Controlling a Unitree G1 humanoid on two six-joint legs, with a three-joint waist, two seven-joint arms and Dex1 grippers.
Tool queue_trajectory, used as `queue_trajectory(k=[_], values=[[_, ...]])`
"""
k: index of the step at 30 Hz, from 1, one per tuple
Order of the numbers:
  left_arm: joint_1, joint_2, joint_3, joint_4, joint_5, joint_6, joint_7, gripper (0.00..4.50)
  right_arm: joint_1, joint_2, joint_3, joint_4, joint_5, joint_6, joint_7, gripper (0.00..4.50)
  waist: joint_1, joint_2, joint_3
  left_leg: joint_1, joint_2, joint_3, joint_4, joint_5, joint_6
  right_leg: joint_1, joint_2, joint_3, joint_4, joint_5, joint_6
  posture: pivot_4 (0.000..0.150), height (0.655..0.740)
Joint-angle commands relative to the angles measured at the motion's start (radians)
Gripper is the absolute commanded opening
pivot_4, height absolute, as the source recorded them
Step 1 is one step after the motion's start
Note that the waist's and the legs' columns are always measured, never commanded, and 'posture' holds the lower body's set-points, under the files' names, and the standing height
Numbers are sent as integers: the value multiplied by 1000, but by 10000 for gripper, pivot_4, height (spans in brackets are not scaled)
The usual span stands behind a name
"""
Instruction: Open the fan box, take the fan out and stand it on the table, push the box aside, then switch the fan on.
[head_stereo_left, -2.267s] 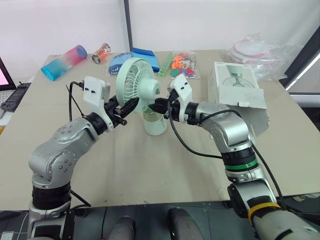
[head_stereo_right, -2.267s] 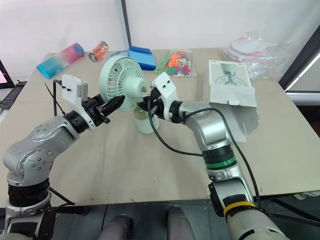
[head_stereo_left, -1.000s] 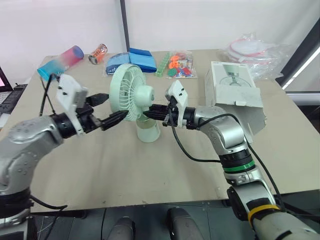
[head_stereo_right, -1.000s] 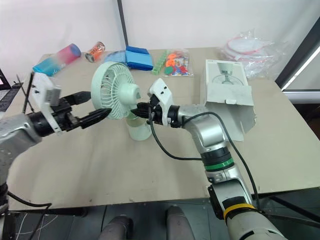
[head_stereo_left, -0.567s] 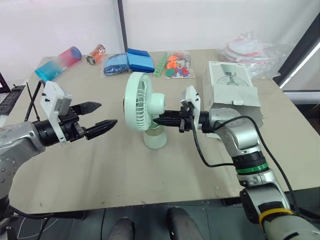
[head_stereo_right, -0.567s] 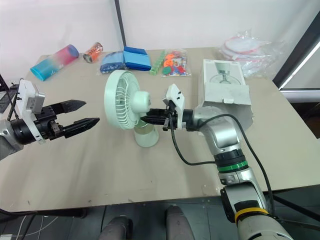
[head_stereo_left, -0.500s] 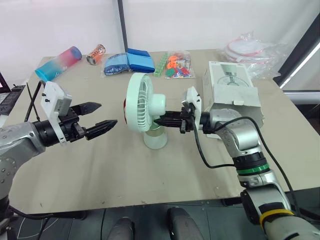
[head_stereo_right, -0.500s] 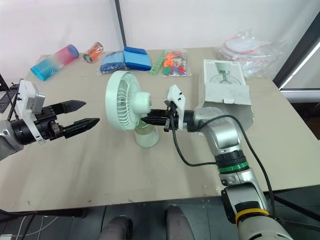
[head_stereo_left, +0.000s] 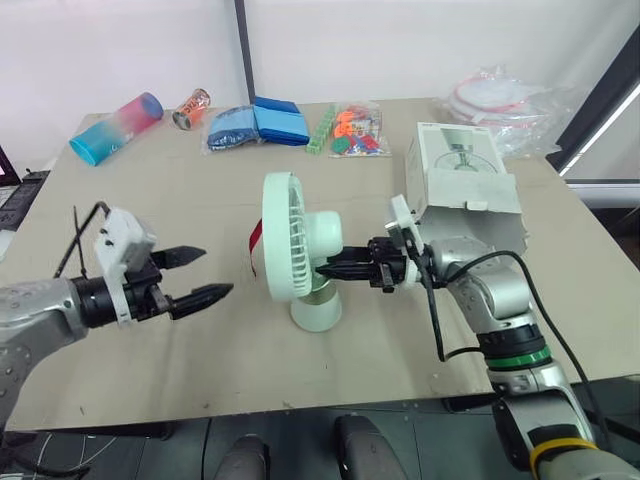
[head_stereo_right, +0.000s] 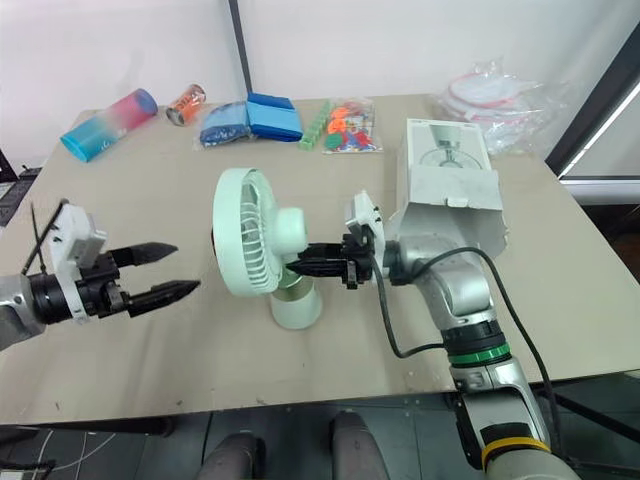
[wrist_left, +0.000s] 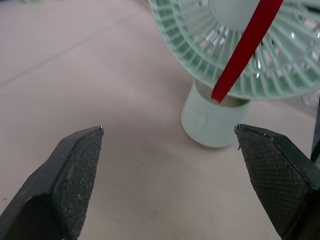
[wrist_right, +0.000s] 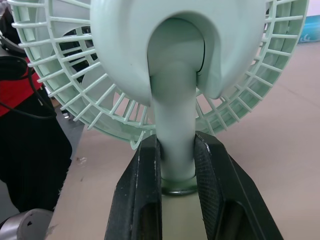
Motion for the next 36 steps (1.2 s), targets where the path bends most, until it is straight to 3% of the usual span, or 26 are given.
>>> queue_trajectory(k=[1,2,6,15,20,36], values=[[21,2,-32,-44,39,-43,-10,44637,15,-2,-4,-36,13,-61,38,3663,0,0,0,0,0,0,0,0,0,0,0,0,0,0,0,1500,7400],[25,-3,-46,-45,50,-51,-7,44637,22,-4,0,-30,6,-75,44,3663,1,0,0,0,0,0,0,0,0,0,0,0,0,0,0,1500,7400],[29,-45,-124,-31,126,-111,10,33752,42,-22,23,3,-31,-139,76,3663,1,0,0,2,0,0,0,0,0,1,0,0,1,0,0,1500,7400],[-45,-160,-291,48,258,-195,37,1702,28,-43,54,98,-103,-256,103,3663,3,-1,-2,6,0,1,0,0,0,5,0,0,0,0,0,1500,7400],[-92,-209,-380,104,332,-227,34,775,20,-48,60,118,-111,-284,99,3663,4,0,-2,16,1,0,-1,-5,10,17,1,0,-3,0,0,1500,7400],[-174,-335,-494,180,406,-224,39,775,18,-60,67,85,-113,-275,87,3663,6,0,-3,17,1,-1,0,-5,9,18,1,-1,-4,0,0,1500,7400]])
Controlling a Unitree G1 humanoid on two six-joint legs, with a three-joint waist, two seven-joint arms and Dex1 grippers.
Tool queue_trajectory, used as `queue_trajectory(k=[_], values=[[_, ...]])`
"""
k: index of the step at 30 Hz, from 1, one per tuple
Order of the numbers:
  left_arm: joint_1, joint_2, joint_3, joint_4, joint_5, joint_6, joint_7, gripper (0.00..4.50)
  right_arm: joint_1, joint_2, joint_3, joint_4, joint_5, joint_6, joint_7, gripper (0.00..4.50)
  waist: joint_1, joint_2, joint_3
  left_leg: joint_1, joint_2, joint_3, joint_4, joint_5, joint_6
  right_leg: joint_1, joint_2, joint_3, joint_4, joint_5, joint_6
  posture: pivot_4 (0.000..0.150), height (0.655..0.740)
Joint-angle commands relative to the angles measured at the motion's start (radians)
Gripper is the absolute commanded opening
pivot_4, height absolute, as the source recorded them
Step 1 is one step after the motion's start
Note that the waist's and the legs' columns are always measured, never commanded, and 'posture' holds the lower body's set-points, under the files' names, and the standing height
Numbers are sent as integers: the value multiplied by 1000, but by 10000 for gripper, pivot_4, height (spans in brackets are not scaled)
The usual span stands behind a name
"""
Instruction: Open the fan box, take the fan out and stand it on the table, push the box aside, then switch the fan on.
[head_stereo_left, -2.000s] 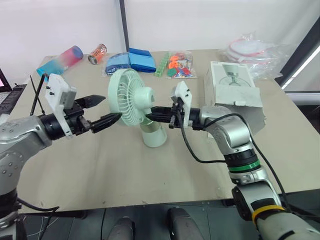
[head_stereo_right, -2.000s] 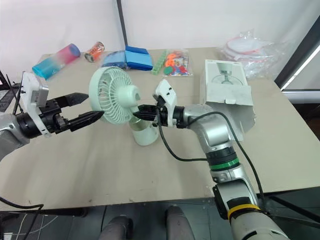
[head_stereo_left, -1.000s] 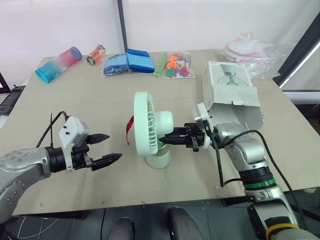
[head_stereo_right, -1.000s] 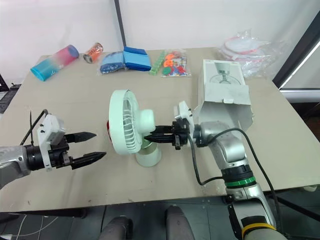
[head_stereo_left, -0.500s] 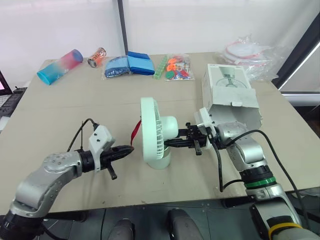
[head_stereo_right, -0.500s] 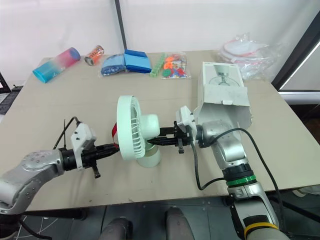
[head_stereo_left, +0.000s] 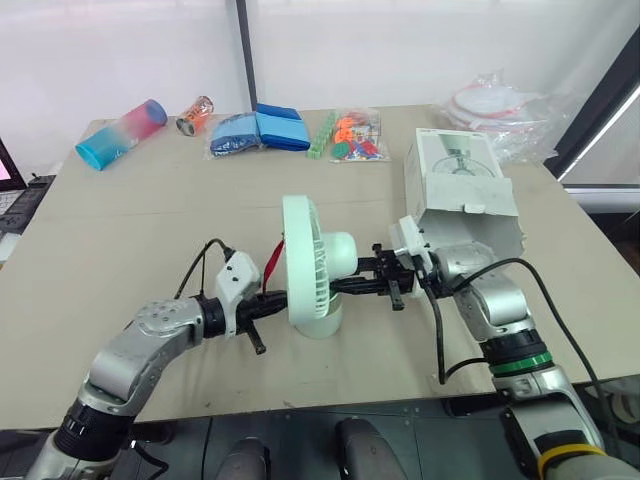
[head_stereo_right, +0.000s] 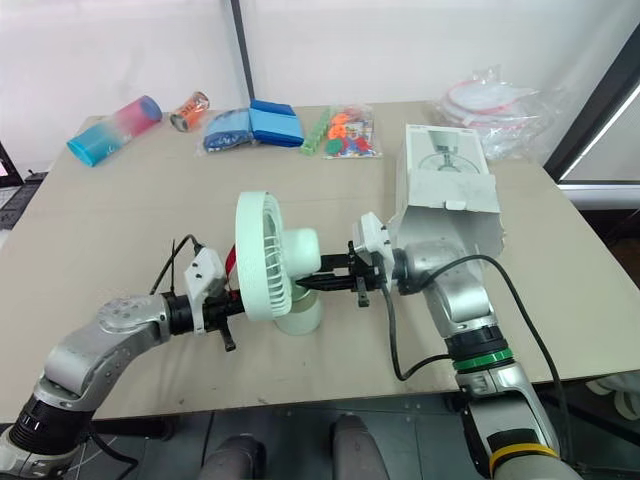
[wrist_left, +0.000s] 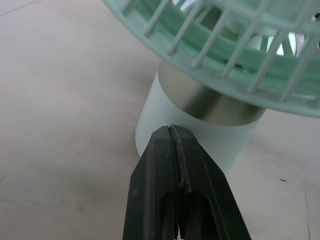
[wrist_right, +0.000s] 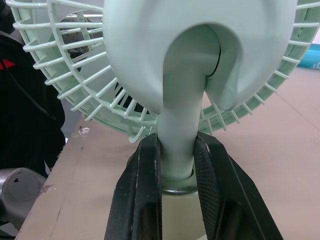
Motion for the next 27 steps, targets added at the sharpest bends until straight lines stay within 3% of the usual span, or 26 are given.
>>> queue_trajectory(k=[1,27], values=[[-3,-7,-3,-7,11,-10,-5,775,9,-24,24,-10,-44,22,-13,3663,0,0,0,0,0,0,0,0,0,0,0,0,0,0,0,1500,7400],[12,-43,-18,-17,31,14,-20,775,7,-30,32,-33,-40,53,-24,3663,16,0,0,0,0,0,0,0,0,0,0,0,-1,0,0,1500,7400]])
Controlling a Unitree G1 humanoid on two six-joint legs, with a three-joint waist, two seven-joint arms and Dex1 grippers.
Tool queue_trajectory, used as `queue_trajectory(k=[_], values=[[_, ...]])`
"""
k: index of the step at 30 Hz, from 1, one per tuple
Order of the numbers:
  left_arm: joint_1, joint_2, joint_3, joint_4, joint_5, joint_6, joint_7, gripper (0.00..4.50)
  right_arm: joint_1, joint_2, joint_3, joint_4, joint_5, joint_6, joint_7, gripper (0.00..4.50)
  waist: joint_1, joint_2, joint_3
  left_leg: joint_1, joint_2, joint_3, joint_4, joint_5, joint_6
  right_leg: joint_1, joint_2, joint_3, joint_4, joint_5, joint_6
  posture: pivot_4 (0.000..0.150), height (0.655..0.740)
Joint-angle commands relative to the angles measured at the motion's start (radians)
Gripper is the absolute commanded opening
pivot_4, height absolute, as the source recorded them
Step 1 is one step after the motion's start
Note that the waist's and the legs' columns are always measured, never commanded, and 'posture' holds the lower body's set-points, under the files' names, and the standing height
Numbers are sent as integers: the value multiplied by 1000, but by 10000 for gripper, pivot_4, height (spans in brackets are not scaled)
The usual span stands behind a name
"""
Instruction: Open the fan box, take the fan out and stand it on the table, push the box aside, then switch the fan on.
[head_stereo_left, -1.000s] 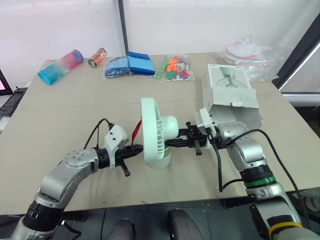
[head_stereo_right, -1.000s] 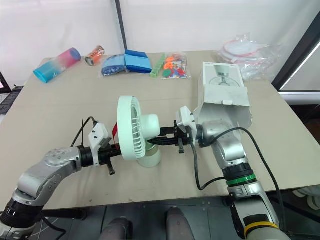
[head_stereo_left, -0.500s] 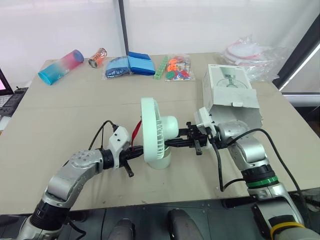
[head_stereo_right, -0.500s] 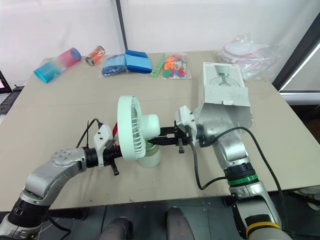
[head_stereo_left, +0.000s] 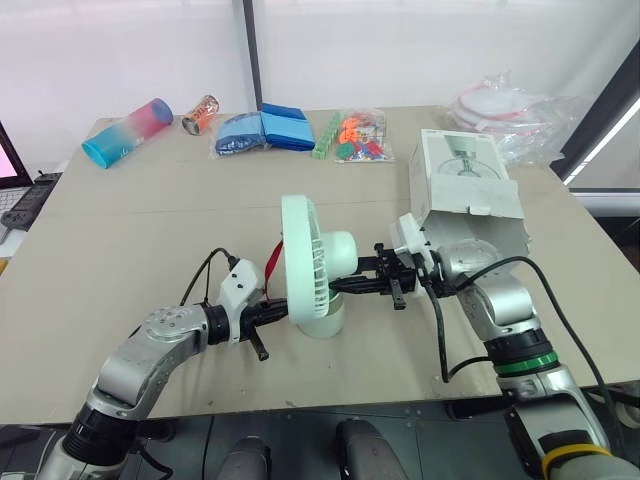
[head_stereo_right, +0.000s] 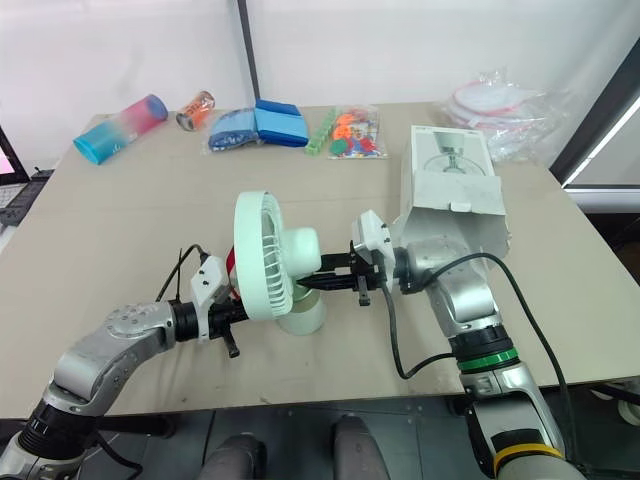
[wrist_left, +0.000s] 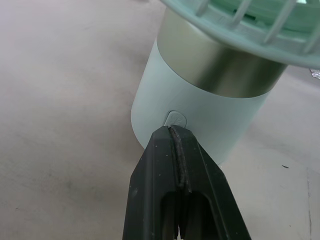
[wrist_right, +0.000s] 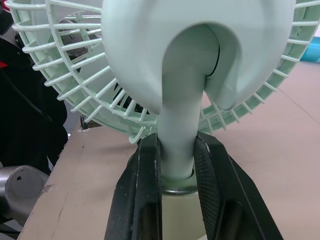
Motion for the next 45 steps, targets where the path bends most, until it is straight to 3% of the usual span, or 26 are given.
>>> queue_trajectory(k=[1,45], values=[[-11,-9,-5,-33,-11,-7,-12,775,8,-10,28,0,-41,10,-8,3663,0,0,0,0,0,0,0,0,0,0,0,0,0,0,0,1500,7400],[-24,-35,-8,-54,-18,-22,-14,775,32,-23,32,-22,-43,25,-14,3663,9,0,0,0,-1,0,0,0,0,1,-1,-1,-1,0,0,1500,7400]])
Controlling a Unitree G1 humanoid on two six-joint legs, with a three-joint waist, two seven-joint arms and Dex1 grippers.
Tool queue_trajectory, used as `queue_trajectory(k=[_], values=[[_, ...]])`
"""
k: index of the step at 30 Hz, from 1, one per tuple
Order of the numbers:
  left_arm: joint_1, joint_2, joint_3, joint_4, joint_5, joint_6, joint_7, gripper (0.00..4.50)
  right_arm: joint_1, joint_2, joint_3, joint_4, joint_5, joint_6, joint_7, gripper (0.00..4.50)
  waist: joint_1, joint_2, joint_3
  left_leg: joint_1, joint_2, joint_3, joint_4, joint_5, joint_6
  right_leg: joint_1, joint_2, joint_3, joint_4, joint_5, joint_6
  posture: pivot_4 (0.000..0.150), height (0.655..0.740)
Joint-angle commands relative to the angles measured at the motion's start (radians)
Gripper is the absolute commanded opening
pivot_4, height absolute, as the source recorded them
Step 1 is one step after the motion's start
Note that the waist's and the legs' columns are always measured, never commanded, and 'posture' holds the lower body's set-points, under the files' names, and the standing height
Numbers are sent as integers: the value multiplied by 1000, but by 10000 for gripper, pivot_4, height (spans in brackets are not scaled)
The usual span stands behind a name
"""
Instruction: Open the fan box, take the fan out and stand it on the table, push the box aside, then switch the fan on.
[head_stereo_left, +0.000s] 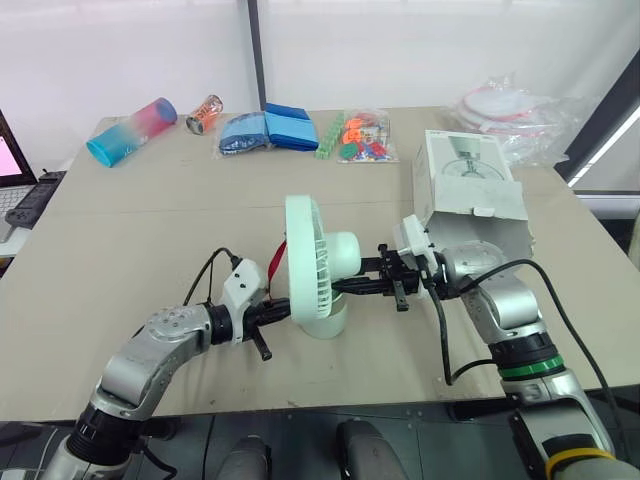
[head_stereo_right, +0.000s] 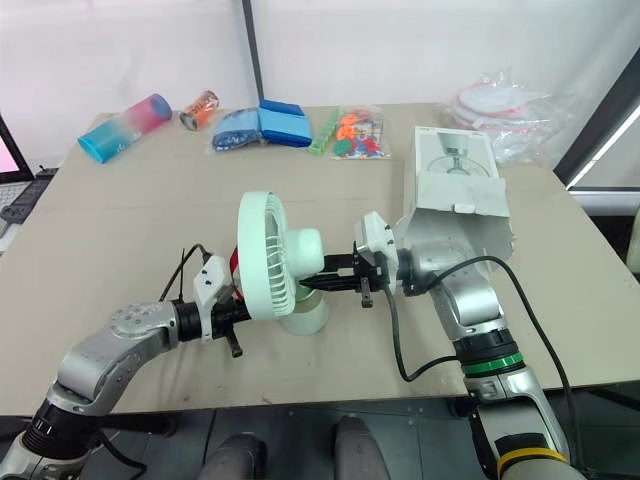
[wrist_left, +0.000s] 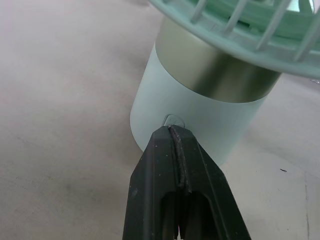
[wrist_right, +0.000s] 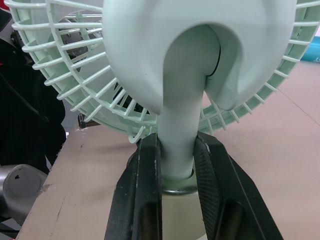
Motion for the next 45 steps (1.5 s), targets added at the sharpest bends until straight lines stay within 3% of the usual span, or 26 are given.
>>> queue_trajectory(k=[1,16,28,45], values=[[-18,-15,-2,-53,-20,-23,-16,775,11,-9,38,8,-43,10,0,3663,0,0,0,0,0,0,0,0,0,0,0,0,0,0,0,1500,7400],[4,17,21,-58,-8,-23,-26,775,7,-5,38,15,-45,7,-2,3663,0,0,0,0,0,0,0,0,0,0,0,0,0,0,0,1500,7400],[197,245,251,-187,-109,-96,-195,775,-16,14,22,62,-30,-35,9,3663,-1,1,0,1,1,0,-1,-1,1,1,1,0,-1,0,0,1500,7400],[248,243,297,-234,-150,-105,-169,775,-131,60,-72,78,69,51,-13,3663,-2,3,2,-4,1,0,-1,-1,1,-4,1,0,-2,0,0,1500,7400]])
